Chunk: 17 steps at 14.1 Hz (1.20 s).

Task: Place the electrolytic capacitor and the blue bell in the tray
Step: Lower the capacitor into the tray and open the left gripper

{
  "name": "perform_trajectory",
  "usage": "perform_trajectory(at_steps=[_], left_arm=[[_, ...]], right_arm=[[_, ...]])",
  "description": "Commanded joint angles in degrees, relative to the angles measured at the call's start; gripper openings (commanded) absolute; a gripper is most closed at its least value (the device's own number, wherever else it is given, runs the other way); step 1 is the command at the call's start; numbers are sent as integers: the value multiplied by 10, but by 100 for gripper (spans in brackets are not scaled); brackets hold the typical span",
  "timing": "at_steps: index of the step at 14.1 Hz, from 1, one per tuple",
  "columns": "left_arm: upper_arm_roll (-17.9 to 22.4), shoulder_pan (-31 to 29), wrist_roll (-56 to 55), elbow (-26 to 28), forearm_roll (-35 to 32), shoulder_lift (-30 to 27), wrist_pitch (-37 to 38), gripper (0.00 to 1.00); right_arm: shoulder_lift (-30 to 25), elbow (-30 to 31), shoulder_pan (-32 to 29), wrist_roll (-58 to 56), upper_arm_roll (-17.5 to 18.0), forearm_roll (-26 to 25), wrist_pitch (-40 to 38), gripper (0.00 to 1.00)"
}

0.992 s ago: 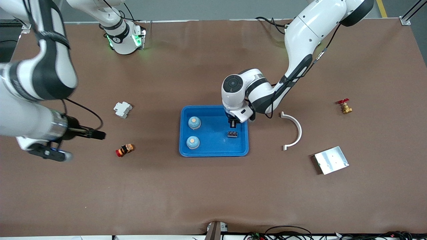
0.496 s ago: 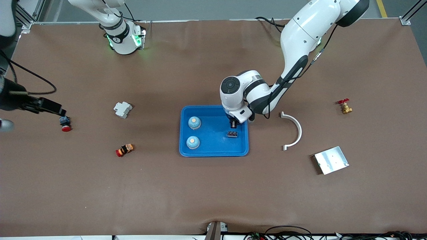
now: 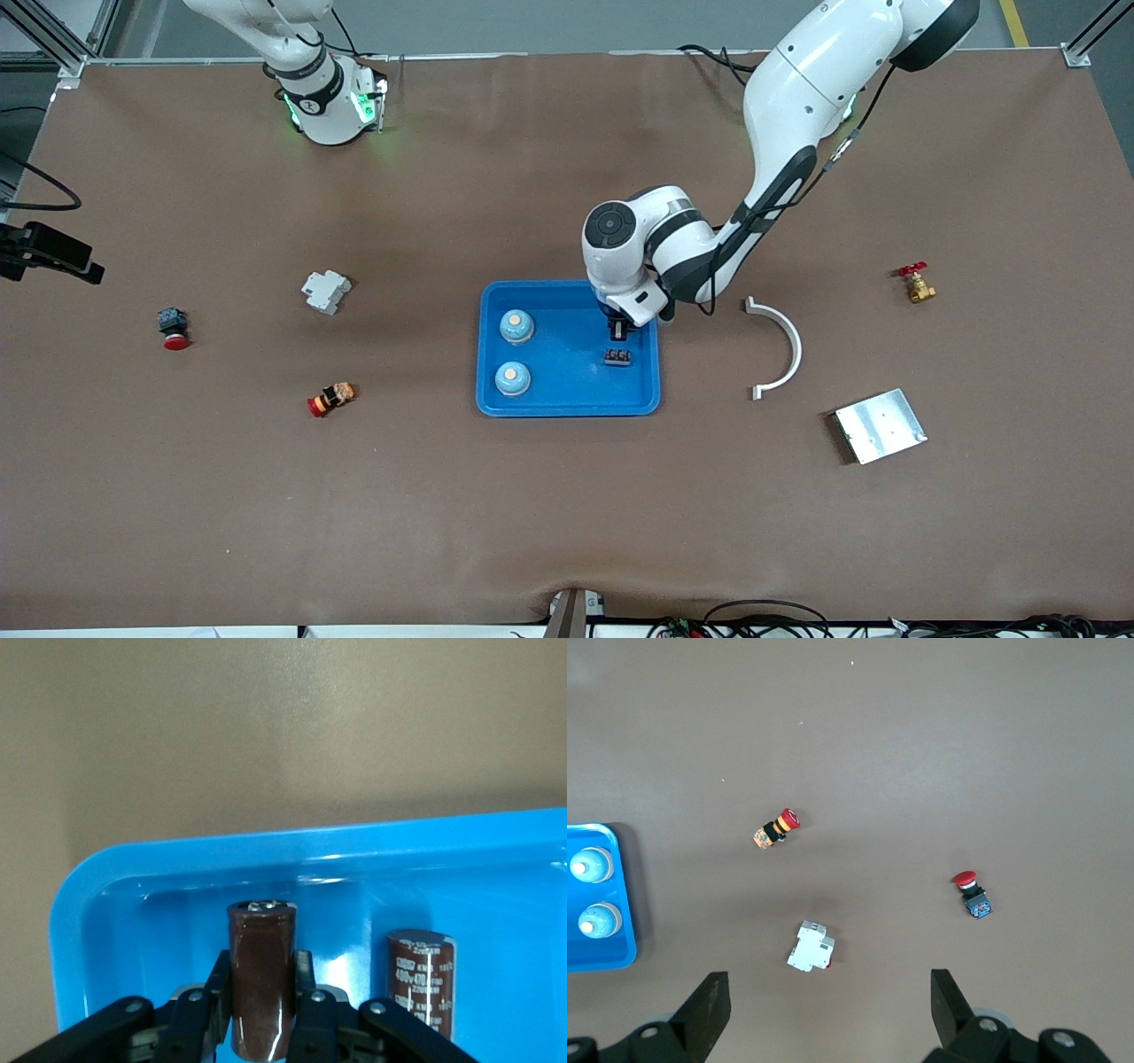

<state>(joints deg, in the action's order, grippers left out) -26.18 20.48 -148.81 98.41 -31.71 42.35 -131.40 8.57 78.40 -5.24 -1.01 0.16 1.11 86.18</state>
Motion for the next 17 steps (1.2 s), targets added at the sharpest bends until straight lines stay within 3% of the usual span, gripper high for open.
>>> perform_trajectory(at_steps=[1, 2, 10, 12, 14, 17], left_arm=[[5, 9, -18, -13, -10, 5, 4, 0], [5, 10, -18, -15, -10, 5, 4, 99], [4, 4, -17, -19, -13, -8, 17, 100], [2, 0, -4, -29, -12, -14, 39, 100], [-1, -3, 46, -41, -1, -21, 59, 100], [-2, -16, 116, -44, 29, -45, 68, 100]], right_arm=[[-15, 23, -5, -1, 10, -11, 9, 100], [-16, 23, -2, 0, 9, -11, 7, 100], [-35, 23, 8, 35, 8, -14, 0, 100], [-48, 22, 15, 64, 5, -16, -32, 100], [-50, 18, 46, 92, -29, -15, -37, 100], [-46, 18, 44, 85, -30, -14, -32, 100]])
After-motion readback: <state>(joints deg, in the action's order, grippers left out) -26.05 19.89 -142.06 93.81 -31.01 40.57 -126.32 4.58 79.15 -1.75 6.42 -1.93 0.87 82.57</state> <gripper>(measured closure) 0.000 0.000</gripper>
